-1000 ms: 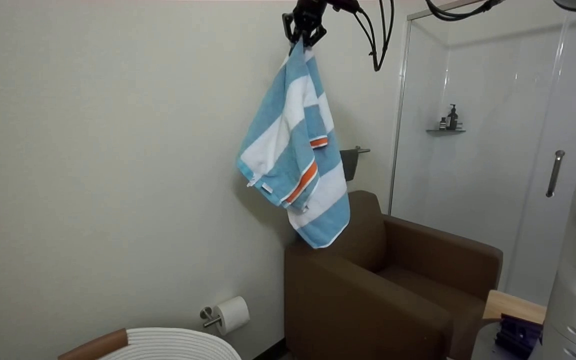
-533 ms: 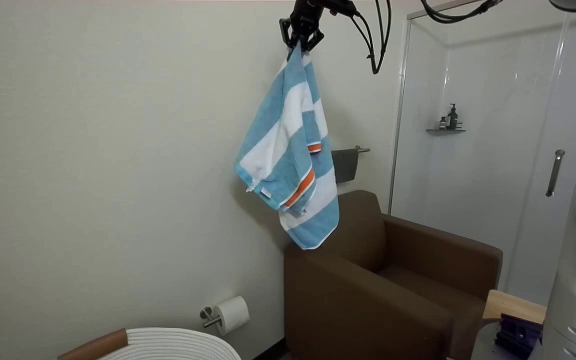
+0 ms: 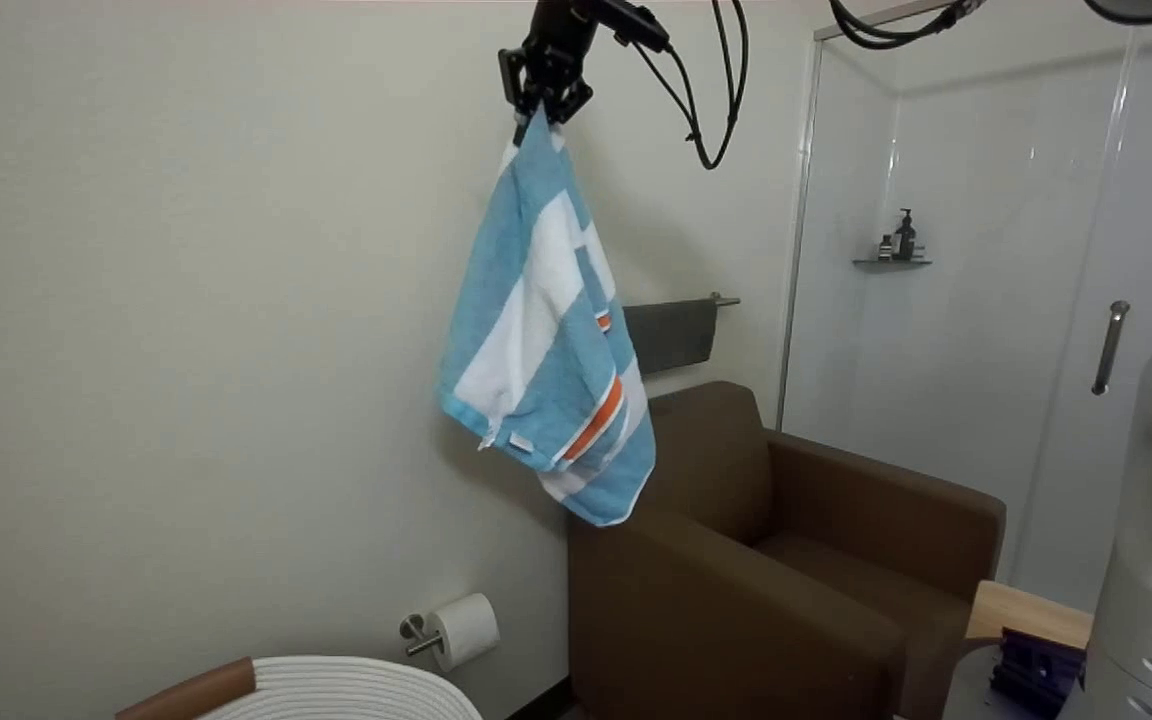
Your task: Pick the cloth on the couch and put it in the bag
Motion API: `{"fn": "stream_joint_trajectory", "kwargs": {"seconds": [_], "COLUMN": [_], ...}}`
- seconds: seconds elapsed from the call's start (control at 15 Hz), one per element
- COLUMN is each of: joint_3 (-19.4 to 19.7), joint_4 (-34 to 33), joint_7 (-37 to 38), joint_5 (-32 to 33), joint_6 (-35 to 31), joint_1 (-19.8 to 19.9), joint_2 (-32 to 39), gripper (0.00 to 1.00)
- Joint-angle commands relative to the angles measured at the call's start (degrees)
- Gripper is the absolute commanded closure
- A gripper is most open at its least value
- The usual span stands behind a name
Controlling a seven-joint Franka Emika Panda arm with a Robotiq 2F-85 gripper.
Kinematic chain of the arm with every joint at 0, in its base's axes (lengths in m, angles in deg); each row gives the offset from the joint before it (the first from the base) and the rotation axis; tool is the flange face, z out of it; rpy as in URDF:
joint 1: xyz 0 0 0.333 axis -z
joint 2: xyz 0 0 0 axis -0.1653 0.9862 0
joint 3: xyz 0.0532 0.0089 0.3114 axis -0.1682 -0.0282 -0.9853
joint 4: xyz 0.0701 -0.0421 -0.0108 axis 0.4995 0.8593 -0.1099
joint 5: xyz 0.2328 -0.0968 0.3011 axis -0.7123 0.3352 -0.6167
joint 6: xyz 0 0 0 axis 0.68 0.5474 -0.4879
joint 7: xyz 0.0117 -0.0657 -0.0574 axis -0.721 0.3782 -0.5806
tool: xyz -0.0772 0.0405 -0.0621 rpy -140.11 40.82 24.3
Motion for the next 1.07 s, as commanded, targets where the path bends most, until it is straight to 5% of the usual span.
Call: {"fn": "stream_joint_trajectory", "kwargs": {"seconds": [0.0,0.4,0.8,0.87,1.0], "joint_3": [-3.56,-9.72,-11.95,-12.22,-12.30], "joint_4": [5.04,3.55,-0.72,1.31,0.63], "joint_7": [-4.20,-11.29,-22.84,-17.34,-19.58], "joint_5": [1.11,-0.14,-2.92,-1.06,-1.70], "joint_6": [0.29,0.64,-1.50,-0.16,-0.17], "joint_1": [-3.66,-8.93,-11.61,-11.50,-11.65], "joint_2": [-5.39,-5.44,-4.07,-4.31,-4.23], "gripper": [0.91,0.91,0.91,0.84,0.84]}}
